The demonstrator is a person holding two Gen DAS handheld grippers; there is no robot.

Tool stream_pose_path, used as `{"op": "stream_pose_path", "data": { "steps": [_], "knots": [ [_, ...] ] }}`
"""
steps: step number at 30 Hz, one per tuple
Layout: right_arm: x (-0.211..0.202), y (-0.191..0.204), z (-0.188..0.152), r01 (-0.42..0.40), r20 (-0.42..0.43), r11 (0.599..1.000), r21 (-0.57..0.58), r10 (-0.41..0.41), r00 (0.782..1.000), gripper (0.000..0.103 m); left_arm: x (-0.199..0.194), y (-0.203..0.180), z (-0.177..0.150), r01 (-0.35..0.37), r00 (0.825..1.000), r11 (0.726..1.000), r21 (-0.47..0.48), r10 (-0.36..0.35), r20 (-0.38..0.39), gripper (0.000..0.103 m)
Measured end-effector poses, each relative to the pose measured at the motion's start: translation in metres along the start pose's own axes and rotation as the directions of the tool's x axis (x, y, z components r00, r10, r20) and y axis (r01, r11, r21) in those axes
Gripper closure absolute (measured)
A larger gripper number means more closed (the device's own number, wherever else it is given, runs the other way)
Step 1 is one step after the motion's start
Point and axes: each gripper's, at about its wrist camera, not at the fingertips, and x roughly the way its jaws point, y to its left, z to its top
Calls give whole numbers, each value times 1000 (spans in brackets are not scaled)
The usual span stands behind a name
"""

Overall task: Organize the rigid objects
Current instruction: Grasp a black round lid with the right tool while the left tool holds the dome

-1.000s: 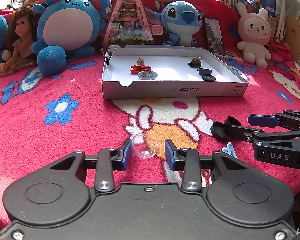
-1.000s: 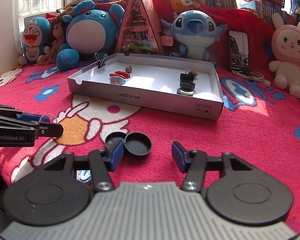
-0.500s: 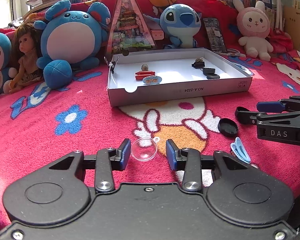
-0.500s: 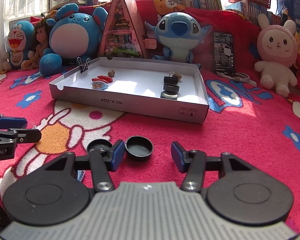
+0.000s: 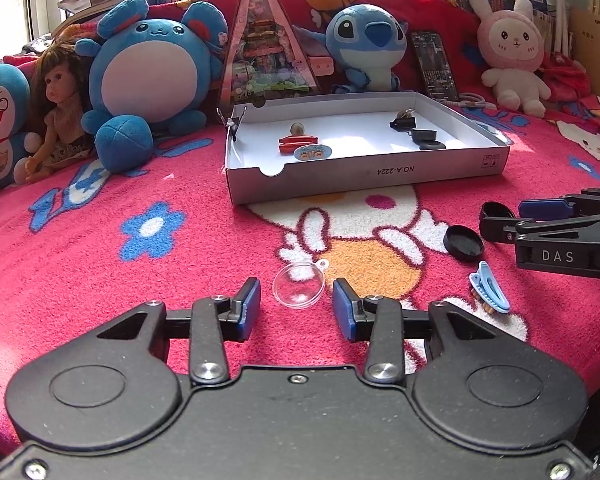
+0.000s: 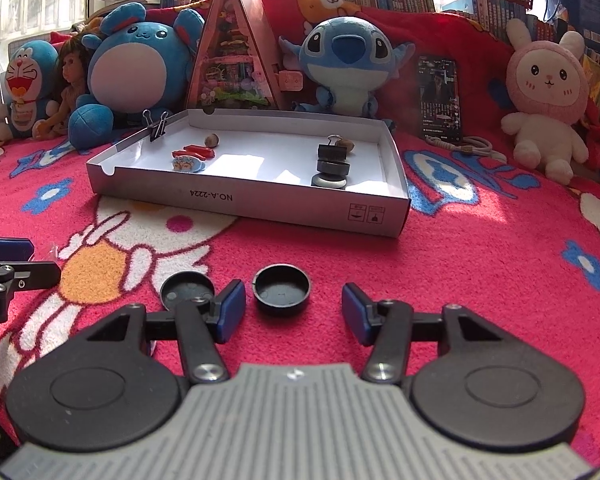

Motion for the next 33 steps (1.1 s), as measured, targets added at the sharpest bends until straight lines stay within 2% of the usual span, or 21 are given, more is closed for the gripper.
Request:
{"op": "stream_pose_path", "data": {
  "steps": [4,8,11,15,20,33],
  "knots": [
    [1,2,-1,5,1,1000,-6,-5,1000,35,1,0,1,9,1000,1000,-9,-9,-3,68],
    [0,2,0,-4,0,1000,-4,4,1000,35,2,-1,4,18,1000,1000,-22,-18,-9,76],
    [0,3,0,-7,2,1000,-4,7,1000,35,2,-2,6,21,1000,1000,-23,-21,-7,76],
    [-1,3,1,-15,1,1000,-2,15,1000,53,3,-5,11,24,1000,1000,-19,-24,1,76],
    [-1,3,3,-21,-5,1000,4,21,1000,65,5,-5,18,39,999,999,-36,-39,5,76],
    [-6,-1,19,-24,7,1000,15,24,1000,65,9,-2,52,72,997,996,-60,-70,42,76]
  ]
}}
